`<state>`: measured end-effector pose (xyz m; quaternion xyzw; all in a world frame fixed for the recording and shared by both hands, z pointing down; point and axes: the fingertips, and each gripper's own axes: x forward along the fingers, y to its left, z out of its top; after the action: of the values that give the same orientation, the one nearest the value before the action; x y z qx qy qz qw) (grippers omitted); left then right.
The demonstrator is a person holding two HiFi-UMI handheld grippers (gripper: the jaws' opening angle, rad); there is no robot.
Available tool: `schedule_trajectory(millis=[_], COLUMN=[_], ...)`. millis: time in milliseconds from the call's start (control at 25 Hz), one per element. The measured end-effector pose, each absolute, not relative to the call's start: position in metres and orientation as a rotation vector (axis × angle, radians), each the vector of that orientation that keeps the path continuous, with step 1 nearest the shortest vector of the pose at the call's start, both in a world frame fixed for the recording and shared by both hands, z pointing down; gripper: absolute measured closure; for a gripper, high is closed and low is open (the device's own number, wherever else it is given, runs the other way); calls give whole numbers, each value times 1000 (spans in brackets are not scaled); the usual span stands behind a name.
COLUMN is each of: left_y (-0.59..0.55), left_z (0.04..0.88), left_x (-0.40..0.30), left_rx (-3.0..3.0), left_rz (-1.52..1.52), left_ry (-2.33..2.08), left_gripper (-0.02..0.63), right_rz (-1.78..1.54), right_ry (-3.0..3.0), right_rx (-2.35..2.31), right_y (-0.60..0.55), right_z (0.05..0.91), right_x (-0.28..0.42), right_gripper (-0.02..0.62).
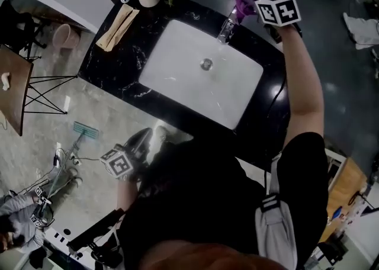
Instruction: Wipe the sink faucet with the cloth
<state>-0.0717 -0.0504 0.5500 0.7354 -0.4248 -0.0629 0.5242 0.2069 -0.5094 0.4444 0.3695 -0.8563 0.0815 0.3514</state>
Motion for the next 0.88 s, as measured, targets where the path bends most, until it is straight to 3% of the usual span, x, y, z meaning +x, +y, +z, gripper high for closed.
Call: schedule_trajectory(millis=[280,640,880], left_y=[-52,-64,-61], left_z=[550,534,529], left_x=[-75,-79,-87], left_rx=[1774,1852,1865], left_rz=[-105,-113,-125], left_ry=[-1015,-901,-929], left_gripper=[604,604,604], right_rz=[417,254,348], right_ry=[-2330,-2427,-2359], right_rx=[1076,867,979], right_y=[-506,-330,-371], right_z=[444,460,500], right_x=[214,157,160], right_gripper=[485,485,485])
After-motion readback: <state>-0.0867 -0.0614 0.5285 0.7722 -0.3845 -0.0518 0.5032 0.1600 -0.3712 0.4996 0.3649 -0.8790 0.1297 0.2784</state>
